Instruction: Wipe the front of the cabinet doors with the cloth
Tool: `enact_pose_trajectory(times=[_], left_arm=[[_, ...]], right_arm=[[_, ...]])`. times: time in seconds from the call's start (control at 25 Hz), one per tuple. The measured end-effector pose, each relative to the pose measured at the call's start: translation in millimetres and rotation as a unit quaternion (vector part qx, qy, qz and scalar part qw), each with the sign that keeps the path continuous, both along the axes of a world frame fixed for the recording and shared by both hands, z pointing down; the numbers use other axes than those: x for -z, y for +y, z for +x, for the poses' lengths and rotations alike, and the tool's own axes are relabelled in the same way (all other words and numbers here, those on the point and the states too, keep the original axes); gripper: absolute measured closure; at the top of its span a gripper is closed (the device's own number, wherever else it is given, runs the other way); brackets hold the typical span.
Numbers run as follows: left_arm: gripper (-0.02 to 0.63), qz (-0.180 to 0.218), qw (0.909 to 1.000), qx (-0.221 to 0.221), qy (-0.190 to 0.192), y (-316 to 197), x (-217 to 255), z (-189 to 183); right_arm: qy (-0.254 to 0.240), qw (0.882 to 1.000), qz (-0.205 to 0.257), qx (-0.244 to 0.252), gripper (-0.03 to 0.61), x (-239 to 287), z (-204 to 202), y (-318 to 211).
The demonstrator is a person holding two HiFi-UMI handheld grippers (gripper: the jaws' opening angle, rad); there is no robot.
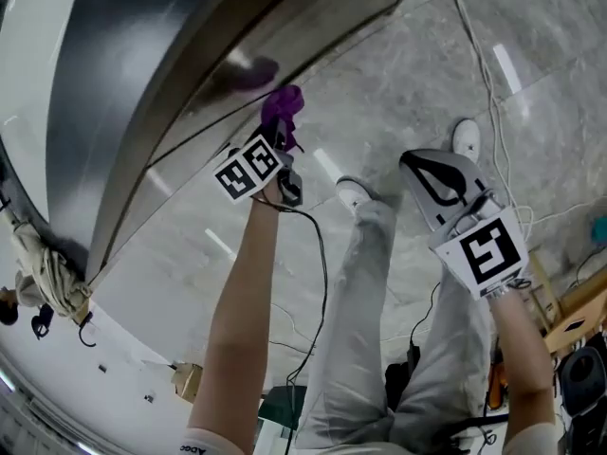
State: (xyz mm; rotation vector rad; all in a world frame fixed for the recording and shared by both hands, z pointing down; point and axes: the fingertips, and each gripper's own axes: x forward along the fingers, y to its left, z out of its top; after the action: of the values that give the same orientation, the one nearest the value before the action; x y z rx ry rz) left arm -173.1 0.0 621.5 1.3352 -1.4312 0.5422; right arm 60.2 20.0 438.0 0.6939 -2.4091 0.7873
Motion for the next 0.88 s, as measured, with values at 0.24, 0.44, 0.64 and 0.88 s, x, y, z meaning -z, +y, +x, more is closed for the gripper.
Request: enact_pose_trajectory(times=[0.24, 0.44, 0.64, 0.88], left_arm=[[0.525, 0.067, 0.9971, 0.013, 0.033, 49.8, 73.4, 1.3], [0.525, 0.118, 0.9929, 0.001, 0.014, 73.2, 130.9, 0.7], [0.525, 0.158, 0.9874, 0.006, -0.013, 82.2, 161.6, 11.4], [0.525, 0.212, 0.9754, 0.047, -0.037, 72.2, 207.1, 12.1]], right_arm=[[-0.033, 0.999, -0.001, 0.009, 0.551, 56.1, -48.2, 8.5], [-0.038, 0.998, 0.040, 0.039, 0.551, 80.8, -70.4, 12.0], [-0.042, 0.995, 0.057, 0.071, 0.551, 81.9, -72.9, 18.7], [-0.039, 0.995, 0.054, 0.080, 0.552, 86.1, -56.5, 27.2]])
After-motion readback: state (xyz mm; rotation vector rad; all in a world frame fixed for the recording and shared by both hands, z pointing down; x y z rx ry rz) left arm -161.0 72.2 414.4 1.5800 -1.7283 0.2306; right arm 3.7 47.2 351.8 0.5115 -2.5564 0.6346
